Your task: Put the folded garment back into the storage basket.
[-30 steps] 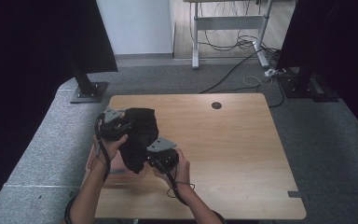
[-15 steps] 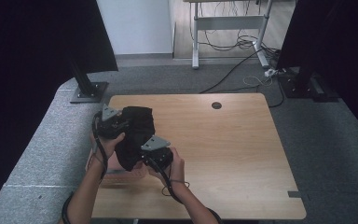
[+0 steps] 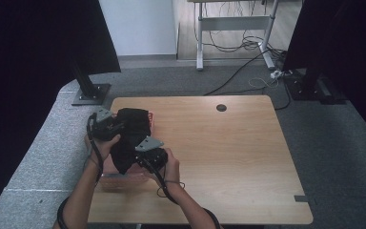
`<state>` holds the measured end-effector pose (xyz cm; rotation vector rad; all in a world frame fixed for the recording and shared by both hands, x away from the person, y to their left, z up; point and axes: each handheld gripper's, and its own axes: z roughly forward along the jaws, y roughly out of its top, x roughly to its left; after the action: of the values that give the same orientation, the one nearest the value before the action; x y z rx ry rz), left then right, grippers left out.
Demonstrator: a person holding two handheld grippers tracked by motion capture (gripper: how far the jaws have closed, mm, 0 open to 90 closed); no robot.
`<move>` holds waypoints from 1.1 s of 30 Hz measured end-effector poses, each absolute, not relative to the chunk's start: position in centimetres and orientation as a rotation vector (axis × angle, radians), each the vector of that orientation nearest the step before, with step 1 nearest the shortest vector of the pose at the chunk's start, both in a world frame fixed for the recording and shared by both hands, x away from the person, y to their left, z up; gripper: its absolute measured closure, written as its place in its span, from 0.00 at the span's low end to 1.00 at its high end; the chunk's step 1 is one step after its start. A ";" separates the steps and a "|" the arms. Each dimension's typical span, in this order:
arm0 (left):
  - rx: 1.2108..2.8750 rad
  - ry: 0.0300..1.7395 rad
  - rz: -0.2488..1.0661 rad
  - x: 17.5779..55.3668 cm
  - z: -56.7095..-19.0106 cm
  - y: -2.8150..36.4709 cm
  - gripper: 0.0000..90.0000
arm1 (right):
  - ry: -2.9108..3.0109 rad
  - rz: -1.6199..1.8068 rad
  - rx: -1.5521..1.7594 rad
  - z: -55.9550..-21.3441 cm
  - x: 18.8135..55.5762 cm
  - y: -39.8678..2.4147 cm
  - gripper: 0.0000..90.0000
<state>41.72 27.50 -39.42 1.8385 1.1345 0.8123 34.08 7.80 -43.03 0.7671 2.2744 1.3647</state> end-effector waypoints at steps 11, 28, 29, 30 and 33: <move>1.844 1.160 0.815 42.4 -40.3 28.5 0.70 | 2.295 1.375 0.774 -43.8 35.1 9.1 0.81; 1.897 1.228 0.718 41.8 -41.6 25.8 0.27 | 2.334 1.434 0.848 -45.0 35.8 6.2 0.26; 1.907 1.221 0.714 41.6 -41.8 25.4 0.27 | 2.335 1.434 0.850 -45.1 35.7 5.7 0.26; 1.918 1.208 0.714 41.3 -41.9 25.0 0.27 | 2.334 1.436 0.845 -45.2 35.6 5.2 0.26; 1.938 1.165 0.707 40.5 -42.5 23.4 0.26 | 2.339 1.438 0.855 -45.6 35.4 3.3 0.27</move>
<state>40.54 23.38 -42.49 1.9382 1.1654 0.7072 35.43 3.27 -45.62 0.8552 2.3394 1.4385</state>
